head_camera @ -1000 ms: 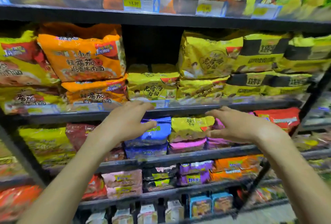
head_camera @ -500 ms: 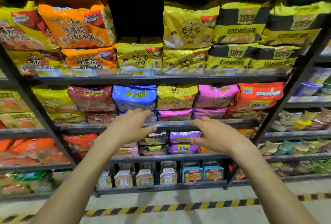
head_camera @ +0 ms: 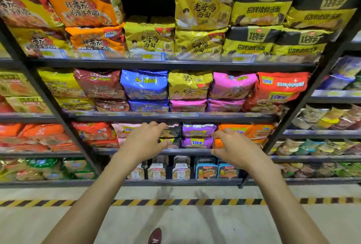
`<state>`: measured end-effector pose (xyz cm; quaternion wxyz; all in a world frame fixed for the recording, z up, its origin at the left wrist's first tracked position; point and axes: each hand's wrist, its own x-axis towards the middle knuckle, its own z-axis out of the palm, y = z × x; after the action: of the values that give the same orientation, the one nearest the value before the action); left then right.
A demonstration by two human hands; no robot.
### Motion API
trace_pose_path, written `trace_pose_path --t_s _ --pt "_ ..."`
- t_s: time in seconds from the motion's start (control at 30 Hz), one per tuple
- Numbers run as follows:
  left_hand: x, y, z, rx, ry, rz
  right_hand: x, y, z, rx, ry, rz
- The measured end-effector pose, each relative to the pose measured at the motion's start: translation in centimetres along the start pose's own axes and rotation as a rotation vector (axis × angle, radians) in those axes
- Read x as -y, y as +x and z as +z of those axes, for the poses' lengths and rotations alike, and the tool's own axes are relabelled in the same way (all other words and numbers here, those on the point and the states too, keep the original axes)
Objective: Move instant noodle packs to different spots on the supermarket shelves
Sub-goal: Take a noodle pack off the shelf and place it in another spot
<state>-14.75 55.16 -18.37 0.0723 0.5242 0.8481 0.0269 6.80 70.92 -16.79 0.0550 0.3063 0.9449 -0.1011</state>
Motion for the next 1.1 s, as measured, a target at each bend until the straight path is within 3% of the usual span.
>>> trace_pose_path --t_s 0.1,0.27,0.47,0.63,1.1 --pt "0.5 0.3 0.6 -0.033 -0.071 -0.011 0.2 1.0 0.7 -0.018 0.043 -0.047" --pt "1.7 3.6 2.8 -0.055 -0.388 -0.085 0.9 4.0 2.2 -0.062 0.157 -0.110" --pt "1.7 8.2 4.9 -0.223 -0.667 -0.097 -1.1 8.5 4.0 -0.213 0.302 -0.029" --pt "2.5 13.3 6.3 -0.327 -0.769 -0.101 -3.2 13.6 4.8 -0.357 0.406 0.030" --pt "2.2 24.3 9.8 -0.482 -1.001 -0.073 -6.0 26.3 7.4 -0.540 0.742 0.066"
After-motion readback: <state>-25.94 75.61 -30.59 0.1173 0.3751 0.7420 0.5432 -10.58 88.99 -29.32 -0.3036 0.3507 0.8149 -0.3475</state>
